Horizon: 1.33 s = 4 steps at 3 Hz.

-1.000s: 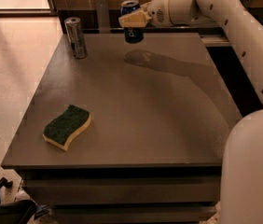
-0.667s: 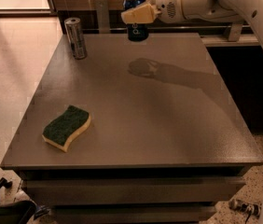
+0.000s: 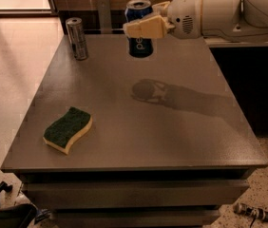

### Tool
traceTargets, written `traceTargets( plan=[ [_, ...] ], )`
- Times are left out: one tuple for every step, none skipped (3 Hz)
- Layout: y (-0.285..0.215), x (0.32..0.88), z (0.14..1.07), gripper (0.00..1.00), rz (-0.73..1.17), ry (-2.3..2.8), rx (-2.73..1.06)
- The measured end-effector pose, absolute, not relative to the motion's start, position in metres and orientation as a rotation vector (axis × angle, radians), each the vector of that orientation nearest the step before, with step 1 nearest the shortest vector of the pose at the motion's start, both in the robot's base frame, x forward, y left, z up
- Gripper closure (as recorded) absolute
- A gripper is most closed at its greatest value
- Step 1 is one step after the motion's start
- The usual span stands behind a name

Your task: Move pepsi can near sponge

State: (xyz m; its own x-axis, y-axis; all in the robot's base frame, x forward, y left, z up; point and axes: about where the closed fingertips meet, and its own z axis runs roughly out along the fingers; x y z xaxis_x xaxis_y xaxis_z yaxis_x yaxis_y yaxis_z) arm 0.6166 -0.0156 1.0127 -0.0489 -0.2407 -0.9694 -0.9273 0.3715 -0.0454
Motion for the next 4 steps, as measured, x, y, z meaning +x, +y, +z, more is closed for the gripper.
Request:
traceTargets(
  plan=[
    [0.001, 0.557, 0.975, 1.00, 0.808, 1.534, -1.097],
    [0.013, 0.528, 0.933, 1.00, 0.830, 1.527, -1.136],
    [0.018, 0.501, 0.894, 1.00, 0.862, 1.527, -1.144],
    [0.024, 0.484, 0.872, 1.00, 0.886, 1.507, -1.165]
  ],
)
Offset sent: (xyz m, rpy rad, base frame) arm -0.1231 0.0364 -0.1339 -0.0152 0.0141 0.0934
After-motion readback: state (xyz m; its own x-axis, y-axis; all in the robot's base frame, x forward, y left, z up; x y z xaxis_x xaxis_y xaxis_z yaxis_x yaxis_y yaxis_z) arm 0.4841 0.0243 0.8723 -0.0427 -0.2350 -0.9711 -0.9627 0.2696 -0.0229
